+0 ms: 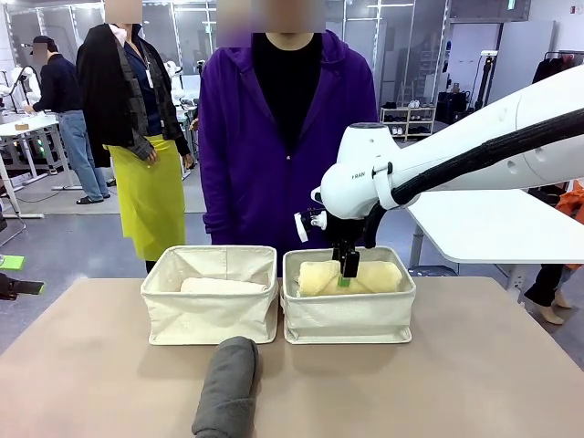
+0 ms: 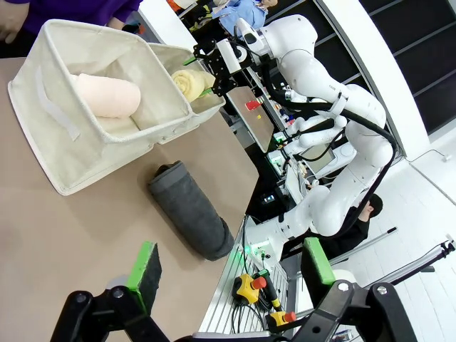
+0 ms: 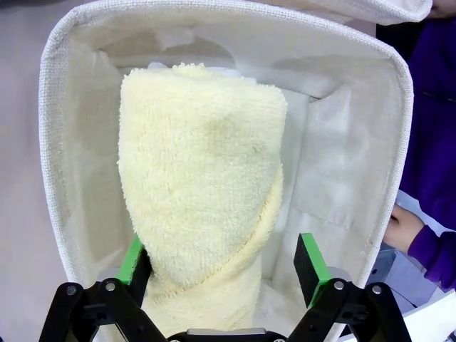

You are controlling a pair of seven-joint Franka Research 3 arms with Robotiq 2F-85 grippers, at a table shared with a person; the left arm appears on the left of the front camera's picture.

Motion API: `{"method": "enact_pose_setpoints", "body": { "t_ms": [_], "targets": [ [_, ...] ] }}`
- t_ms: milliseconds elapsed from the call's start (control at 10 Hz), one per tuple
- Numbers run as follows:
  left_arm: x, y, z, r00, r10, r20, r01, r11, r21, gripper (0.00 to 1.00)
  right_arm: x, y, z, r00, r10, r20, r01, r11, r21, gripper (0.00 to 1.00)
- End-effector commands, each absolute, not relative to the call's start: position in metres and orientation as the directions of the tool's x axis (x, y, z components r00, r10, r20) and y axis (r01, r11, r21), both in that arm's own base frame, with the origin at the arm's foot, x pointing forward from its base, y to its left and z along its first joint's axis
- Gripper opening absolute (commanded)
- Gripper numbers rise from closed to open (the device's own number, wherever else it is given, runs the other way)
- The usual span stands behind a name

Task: Divide the towels into two baskets.
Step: Pick up one hotel-folded towel from the bottom of the table and place it in the Fabric basket indicated by the person.

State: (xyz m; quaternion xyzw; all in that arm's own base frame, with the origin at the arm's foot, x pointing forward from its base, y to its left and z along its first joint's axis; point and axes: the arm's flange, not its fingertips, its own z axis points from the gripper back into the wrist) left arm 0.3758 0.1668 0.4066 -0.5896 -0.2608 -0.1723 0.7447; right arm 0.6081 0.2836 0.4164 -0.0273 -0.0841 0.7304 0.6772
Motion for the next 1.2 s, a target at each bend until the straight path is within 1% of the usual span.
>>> {"method": "enact_pose_setpoints", "body": {
  "t_ms": [0, 900, 1000, 1100],
  "targets": [
    [0.373, 0.167, 0.412, 0.814, 0.055, 0.578, 0.550, 0.246, -0.798, 1.00, 0.608, 0.284, 0.415, -0.081, 0.994, 0.074, -0.985, -0.068, -0.160, 1.00],
    [0.373, 0.167, 0.412, 0.814, 0.055, 0.578, 0.550, 0.246, -0.798, 1.00, 0.608, 0.283, 0.415, -0.081, 0.994, 0.074, -0.985, -0.068, -0.158, 1.00],
    [0.373, 0.167, 0.412, 0.814, 0.055, 0.578, 0.550, 0.246, -0.798, 1.00, 0.600, 0.285, 0.436, -0.079, 0.993, 0.093, -0.983, -0.061, -0.176, 1.00],
    [0.373, 0.167, 0.412, 0.814, 0.055, 0.578, 0.550, 0.246, -0.798, 1.00, 0.585, 0.284, 0.463, -0.059, 0.993, 0.101, -0.987, -0.043, -0.158, 1.00]
  ]
}}
